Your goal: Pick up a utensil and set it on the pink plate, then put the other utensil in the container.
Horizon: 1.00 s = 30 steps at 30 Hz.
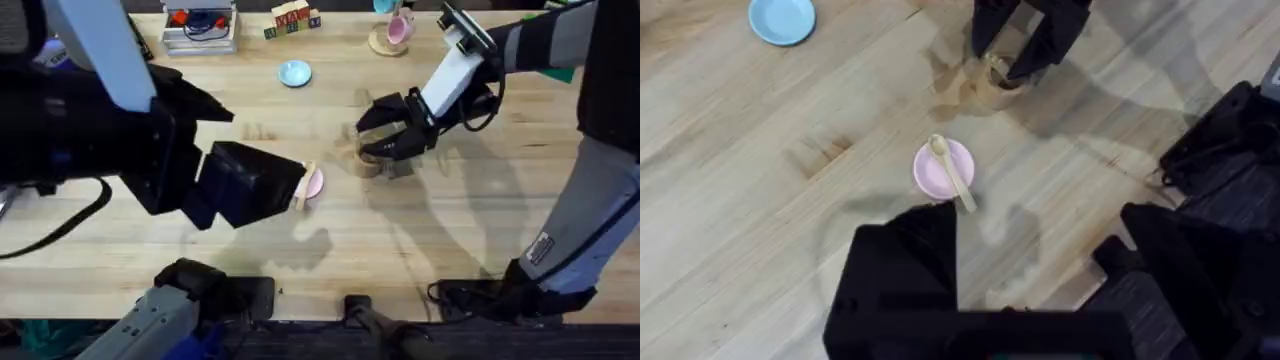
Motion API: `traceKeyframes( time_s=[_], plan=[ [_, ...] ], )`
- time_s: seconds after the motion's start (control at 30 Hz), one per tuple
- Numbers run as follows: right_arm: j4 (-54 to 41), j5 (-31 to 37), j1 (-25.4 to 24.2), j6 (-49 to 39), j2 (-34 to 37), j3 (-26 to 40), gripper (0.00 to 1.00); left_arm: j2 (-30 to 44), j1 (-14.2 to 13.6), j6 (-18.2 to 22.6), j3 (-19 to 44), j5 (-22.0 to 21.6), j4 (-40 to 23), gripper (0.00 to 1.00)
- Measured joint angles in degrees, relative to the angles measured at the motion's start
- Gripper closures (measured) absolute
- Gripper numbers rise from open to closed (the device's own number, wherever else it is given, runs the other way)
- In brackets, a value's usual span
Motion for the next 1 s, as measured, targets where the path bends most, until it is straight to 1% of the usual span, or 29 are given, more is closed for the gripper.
traceKeyframes(
  time_s=[0.03, 0.13, 0.6, 0.63, 0.7, 0.83, 0.97, 1.0],
  plan=[
    [-0.34, -0.62, 0.00, -0.04, 0.00, 0.00, 0.495, 0.00, 0.00, 0.00, 0.00, 0.00, 0.00, 0.008],
    [-1.41, -1.94, 0.00, -0.06, 0.00, 0.00, 0.436, 0.00, 0.00, 0.00, 0.00, 0.00, 0.00, 0.007],
    [-2.31, -3.12, 0.00, -0.06, 0.00, 0.00, 0.382, 0.00, 0.00, 0.00, 0.00, 0.00, 0.00, 0.006],
    [-2.37, -3.28, 0.00, -0.04, 0.00, 0.00, 0.375, 0.00, 0.00, 0.00, 0.00, 0.00, 0.00, 0.007],
    [-3.44, -3.99, -0.03, -0.06, 0.01, 0.00, 0.323, 0.00, 0.00, 0.00, 0.00, 0.00, 0.00, 0.007],
    [-10.81, -4.33, -0.40, -0.12, 0.00, 1.16, 0.254, 0.00, 0.00, 0.00, 0.00, 0.00, 0.00, 0.007],
    [-19.97, -3.95, -1.33, -0.26, 0.00, 5.99, 0.176, 0.00, 0.00, 0.00, 0.00, 0.00, 0.00, 0.007],
    [-21.02, -3.74, -1.55, -0.18, -0.01, 7.21, 0.162, 0.00, 0.00, 0.01, 0.00, 0.00, 0.00, 0.007]
  ],
)
